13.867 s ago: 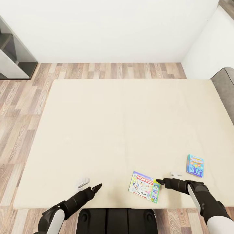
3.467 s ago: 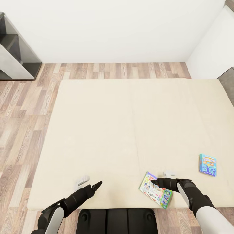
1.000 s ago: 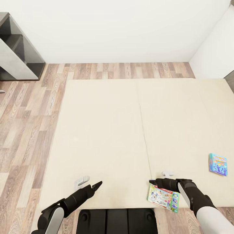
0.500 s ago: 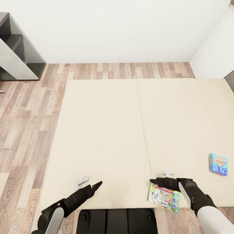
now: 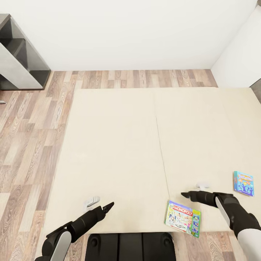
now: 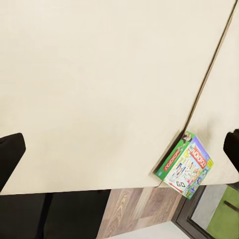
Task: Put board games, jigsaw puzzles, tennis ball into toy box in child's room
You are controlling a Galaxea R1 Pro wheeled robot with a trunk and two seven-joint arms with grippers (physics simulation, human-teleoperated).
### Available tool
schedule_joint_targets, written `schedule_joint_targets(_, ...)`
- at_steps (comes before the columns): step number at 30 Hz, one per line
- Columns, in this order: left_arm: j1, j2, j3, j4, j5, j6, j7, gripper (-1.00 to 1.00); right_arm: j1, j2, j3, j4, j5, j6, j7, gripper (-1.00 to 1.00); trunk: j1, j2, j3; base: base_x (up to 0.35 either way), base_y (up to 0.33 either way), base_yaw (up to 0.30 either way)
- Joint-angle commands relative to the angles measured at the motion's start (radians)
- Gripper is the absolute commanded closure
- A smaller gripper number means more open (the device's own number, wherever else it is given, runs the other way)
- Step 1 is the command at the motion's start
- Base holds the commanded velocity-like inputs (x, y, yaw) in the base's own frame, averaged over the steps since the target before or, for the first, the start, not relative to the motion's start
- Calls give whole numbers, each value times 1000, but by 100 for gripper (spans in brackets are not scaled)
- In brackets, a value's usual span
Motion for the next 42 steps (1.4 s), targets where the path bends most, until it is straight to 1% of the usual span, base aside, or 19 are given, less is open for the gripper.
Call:
schedule_joint_targets(1,0,-1,2,-1,3,6,-1,-100,0,-21,-14,-12,-13,28,8,-100,1,-1,-1,0,0,0)
schedule_joint_targets(2,0,-1,2,-1,3,6,-1,-100,0,-21,-14,-12,-13,28,8,-100,1,-1,-1,0,0,0)
schedule_joint_targets(3,0,-1,2,-1,3,6,-1,-100,1,-41,-26,-21,-25,49,15,-100,1,-1,-1,0,0,0)
schedule_joint_targets(4,0,-1,2,-1,3,6,-1,-100,1,-41,-26,-21,-25,49,15,-100,1,-1,-1,0,0,0)
schedule_joint_targets(5,0,-1,2,-1,3,6,-1,-100,2,-60,-38,-28,-36,71,24,-100,1,-1,-1,0,0,0)
schedule_joint_targets(6,0,-1,2,-1,3,6,-1,-100,2,-60,-38,-28,-36,71,24,-100,1,-1,-1,0,0,0)
schedule_joint_targets(8,0,-1,2,-1,3,6,-1,-100,4,-97,-56,-38,-52,107,50,-100,1,-1,-1,0,0,0)
schedule_joint_targets(9,0,-1,2,-1,3,6,-1,-100,4,-97,-56,-38,-52,107,50,-100,1,-1,-1,0,0,0)
schedule_joint_targets(11,0,-1,2,-1,3,6,-1,-100,6,-130,-68,-44,-62,130,78,-100,1,-1,-1,0,0,0)
schedule_joint_targets(12,0,-1,2,-1,3,6,-1,-100,6,-130,-68,-44,-62,130,78,-100,1,-1,-1,0,0,0)
schedule_joint_targets(13,0,-1,2,-1,3,6,-1,-100,7,-145,-72,-46,-65,139,89,-100,1,-1,-1,0,0,0)
schedule_joint_targets(14,0,-1,2,-1,3,6,-1,-100,7,-145,-72,-46,-65,139,89,-100,1,-1,-1,0,0,0)
schedule_joint_targets(15,0,-1,2,-1,3,6,-1,-100,8,-158,-75,-46,-68,146,99,-100,1,-1,-1,0,0,0)
schedule_joint_targets(16,0,-1,2,-1,3,6,-1,-100,8,-158,-75,-46,-68,146,99,-100,1,-1,-1,0,0,0)
schedule_joint_targets(18,0,-1,2,-1,3,6,-1,-100,11,-180,-80,-45,-72,156,112,-100,1,-1,-1,0,0,0)
schedule_joint_targets(23,0,-1,2,-1,3,6,-1,-100,25,-201,-84,-41,-75,166,125,-100,1,-1,-1,0,0,0)
schedule_joint_targets(33,0,-1,1,-1,3,6,-1,-100,78,-216,-87,-38,-76,179,143,-100,1,-1,-1,0,0,0)
schedule_joint_targets(38,0,-1,-1,-3,4,6,-3,-100,132,-220,-85,-44,-75,201,196,-100,1,-1,-1,0,0,0)
schedule_joint_targets(42,0,-1,-3,-10,5,7,-9,-100,148,-221,-84,-45,-74,229,226,-100,1,-1,-1,0,0,0)
